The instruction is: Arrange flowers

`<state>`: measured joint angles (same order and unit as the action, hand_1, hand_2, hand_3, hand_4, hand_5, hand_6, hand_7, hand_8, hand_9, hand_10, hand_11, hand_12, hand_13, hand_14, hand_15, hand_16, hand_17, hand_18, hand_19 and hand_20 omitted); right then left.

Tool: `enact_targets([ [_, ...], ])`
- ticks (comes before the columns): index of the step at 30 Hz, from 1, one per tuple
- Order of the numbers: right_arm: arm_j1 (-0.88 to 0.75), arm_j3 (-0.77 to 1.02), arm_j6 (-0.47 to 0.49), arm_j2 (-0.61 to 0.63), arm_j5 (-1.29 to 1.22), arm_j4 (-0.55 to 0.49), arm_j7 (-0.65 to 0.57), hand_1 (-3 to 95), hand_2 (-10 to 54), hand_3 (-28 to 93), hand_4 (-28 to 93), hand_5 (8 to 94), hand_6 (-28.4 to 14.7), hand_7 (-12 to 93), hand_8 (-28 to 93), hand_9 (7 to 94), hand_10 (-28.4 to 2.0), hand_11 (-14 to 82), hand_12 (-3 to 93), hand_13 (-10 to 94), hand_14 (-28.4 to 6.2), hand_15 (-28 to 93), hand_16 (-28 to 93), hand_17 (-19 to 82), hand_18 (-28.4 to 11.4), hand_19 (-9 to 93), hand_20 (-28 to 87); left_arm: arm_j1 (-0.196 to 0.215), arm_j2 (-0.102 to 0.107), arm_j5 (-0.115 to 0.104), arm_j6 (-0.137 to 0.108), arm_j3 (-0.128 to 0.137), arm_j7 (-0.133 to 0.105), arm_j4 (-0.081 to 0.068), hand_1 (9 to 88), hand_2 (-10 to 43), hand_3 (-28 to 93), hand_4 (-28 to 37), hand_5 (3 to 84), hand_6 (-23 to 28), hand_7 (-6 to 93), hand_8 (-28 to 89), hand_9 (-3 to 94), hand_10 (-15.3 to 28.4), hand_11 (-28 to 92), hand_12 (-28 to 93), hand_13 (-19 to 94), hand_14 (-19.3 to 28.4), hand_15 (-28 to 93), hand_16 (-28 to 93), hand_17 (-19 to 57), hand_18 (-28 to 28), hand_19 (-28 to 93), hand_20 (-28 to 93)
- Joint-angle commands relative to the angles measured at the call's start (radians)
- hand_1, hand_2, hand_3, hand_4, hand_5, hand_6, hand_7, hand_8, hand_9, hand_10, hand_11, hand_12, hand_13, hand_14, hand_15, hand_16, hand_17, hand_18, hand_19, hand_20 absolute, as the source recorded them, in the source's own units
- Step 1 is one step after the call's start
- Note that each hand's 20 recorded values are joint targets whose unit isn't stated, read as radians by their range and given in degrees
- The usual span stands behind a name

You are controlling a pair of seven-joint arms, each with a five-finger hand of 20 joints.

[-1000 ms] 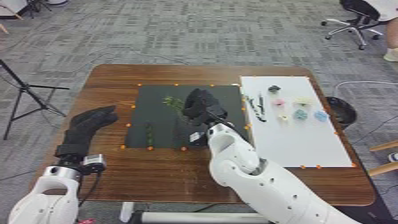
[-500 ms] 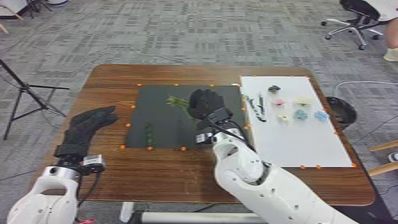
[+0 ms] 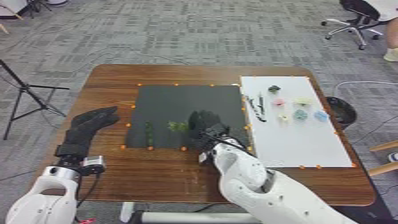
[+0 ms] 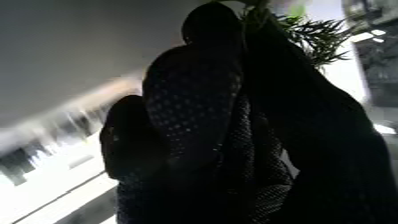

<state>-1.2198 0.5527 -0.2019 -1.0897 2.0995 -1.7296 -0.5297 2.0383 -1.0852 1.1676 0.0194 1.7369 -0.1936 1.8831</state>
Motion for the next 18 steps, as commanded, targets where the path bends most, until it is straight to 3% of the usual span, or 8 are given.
enact_targets([
  [1, 0.02, 0.02, 0.038, -0.053, -0.136, 0.004, -0.081, 58.9, -9.5, 53, -6, 76.2, -2.8, 32, 12, 93.6, -9.1, 15.9, 34.0, 94, -1.2, 47, 26, 68, -8.7, 85, 38, 0.005, -0.007, 0.011, 0.032, 0.006, -0.004, 0.002, 29.0, -0.1, 66, -20.0, 50.4, 2.8, 14.0, -7, 51.1, 14.0, 21, 14, 43, 17.3, 16, 3, 8.0, 12.5, 9, 20],
  [16, 0.051, 0.06, 0.039, -0.094, -0.181, 0.03, -0.08, 53.9, -9.5, 46, -1, 75.7, -4.4, 27, 16, 90.0, -11.3, 22.8, 23.4, 94, -2.1, 45, 26, 68, -8.3, 85, 37, 0.006, -0.009, 0.017, 0.053, 0.011, -0.006, 0.001, 27.7, -2.8, 67, -20.4, 49.9, 2.7, 13.9, -6, 50.5, 13.8, 20, 15, 42, 17.2, 16, 4, 7.9, 12.6, 9, 20],
  [18, 0.052, 0.066, 0.035, -0.097, -0.185, 0.03, -0.071, 49.5, -9.5, 49, -2, 75.1, -4.4, 27, 15, 89.6, -11.8, 23.4, 21.7, 94, -2.2, 45, 27, 68, -8.3, 85, 37, 0.004, -0.007, 0.017, 0.054, 0.009, -0.004, 0.0, 27.7, -3.1, 68, -20.4, 49.9, 2.7, 13.9, -6, 50.5, 13.8, 20, 15, 42, 17.2, 16, 4, 7.9, 12.6, 9, 20],
])
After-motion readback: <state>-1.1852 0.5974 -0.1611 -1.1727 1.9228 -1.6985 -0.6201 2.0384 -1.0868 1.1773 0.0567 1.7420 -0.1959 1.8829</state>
